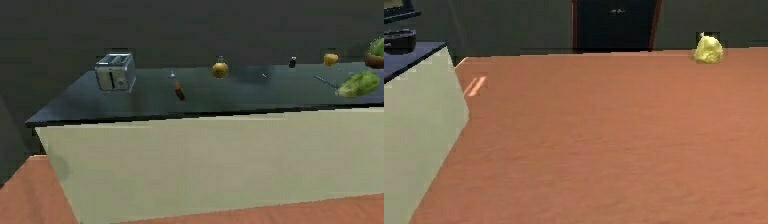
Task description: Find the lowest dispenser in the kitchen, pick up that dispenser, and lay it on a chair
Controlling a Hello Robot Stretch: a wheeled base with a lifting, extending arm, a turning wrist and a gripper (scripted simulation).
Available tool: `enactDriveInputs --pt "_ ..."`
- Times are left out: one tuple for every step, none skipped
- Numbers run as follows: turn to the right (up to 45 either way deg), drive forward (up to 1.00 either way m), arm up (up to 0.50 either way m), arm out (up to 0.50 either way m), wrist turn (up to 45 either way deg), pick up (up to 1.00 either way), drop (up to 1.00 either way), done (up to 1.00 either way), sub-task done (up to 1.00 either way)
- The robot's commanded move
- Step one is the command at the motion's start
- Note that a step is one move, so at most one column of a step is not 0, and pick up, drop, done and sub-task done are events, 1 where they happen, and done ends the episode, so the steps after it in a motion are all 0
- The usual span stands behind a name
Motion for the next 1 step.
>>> enactDriveInputs --pt "0.0 0.4 0.0 0.0 0.0 0.0 0.0 0.0 0.0"
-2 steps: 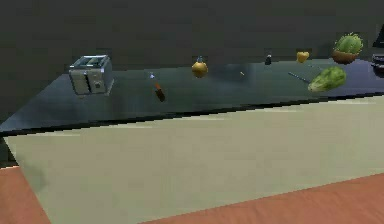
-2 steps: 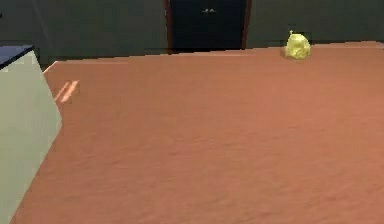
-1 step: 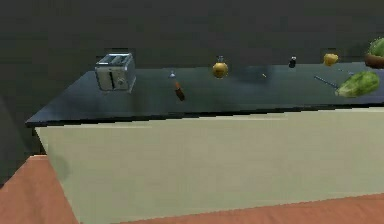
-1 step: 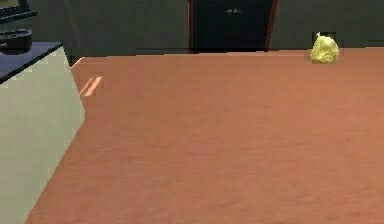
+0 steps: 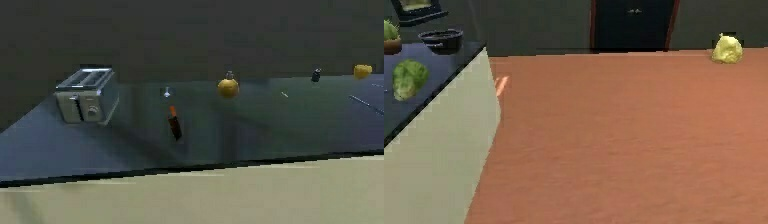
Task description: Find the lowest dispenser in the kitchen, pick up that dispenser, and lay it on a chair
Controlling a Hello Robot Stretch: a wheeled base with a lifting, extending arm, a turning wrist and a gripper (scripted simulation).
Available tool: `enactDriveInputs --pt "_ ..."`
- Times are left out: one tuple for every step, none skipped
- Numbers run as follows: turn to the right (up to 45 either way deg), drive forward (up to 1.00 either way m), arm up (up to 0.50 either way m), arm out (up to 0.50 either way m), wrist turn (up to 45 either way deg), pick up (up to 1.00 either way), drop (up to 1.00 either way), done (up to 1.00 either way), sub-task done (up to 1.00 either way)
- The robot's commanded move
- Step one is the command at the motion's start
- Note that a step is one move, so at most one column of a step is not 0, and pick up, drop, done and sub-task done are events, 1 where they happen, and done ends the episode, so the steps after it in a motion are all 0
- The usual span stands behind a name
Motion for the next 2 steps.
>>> enactDriveInputs --pt "45.0 0.0 0.0 0.0 0.0 0.0 0.0 0.0 0.0" --pt "45.0 0.0 0.0 0.0 0.0 0.0 0.0 0.0 0.0"
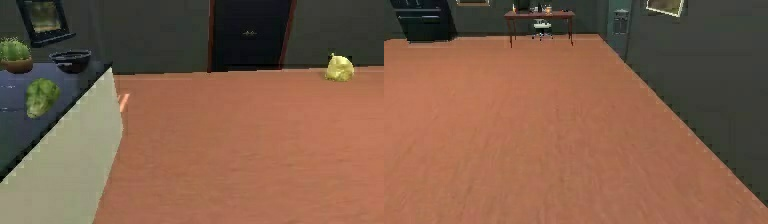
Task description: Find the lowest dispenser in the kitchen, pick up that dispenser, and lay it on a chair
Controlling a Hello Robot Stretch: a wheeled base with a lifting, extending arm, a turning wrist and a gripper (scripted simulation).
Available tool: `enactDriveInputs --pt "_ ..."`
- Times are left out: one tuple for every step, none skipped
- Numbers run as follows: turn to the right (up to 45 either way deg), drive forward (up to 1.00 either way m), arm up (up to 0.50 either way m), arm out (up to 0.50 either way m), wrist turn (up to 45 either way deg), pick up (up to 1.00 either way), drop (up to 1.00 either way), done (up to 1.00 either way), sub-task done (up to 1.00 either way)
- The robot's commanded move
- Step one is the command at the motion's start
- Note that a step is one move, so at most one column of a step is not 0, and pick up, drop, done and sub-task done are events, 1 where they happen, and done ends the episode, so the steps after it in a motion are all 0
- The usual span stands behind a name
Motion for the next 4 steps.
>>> enactDriveInputs --pt "45.0 0.0 0.0 0.0 0.0 0.0 0.0 0.0 0.0" --pt "33.0 0.0 0.0 0.0 0.0 0.0 0.0 0.0 0.0" --pt "0.0 1.0 0.0 0.0 0.0 0.0 0.0 0.0 0.0" --pt "0.0 1.0 0.0 0.0 0.0 0.0 0.0 0.0 0.0"
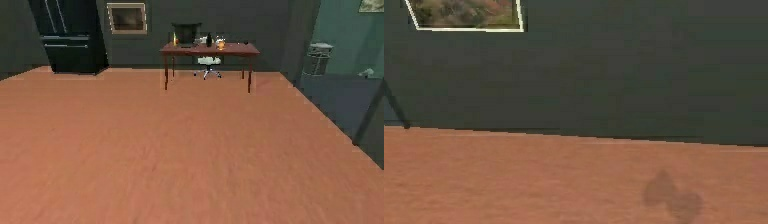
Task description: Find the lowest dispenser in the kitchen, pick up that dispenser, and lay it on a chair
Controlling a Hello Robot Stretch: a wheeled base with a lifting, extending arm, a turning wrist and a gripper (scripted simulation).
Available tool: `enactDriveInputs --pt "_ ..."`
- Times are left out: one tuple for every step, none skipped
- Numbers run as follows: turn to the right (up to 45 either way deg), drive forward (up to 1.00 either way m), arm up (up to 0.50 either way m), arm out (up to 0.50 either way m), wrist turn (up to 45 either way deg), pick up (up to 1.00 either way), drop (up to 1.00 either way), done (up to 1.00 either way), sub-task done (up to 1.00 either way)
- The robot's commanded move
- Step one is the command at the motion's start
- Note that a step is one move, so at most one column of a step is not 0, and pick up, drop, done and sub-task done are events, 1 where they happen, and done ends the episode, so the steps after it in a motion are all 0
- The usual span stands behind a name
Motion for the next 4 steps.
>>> enactDriveInputs --pt "0.0 1.0 0.0 0.0 0.0 0.0 0.0 0.0 0.0" --pt "0.0 1.0 0.0 0.0 0.0 0.0 0.0 0.0 0.0" --pt "0.0 0.95 0.0 0.0 0.0 0.0 0.0 0.0 0.0" --pt "-45.0 0.0 0.0 0.0 0.0 0.0 0.0 0.0 0.0"
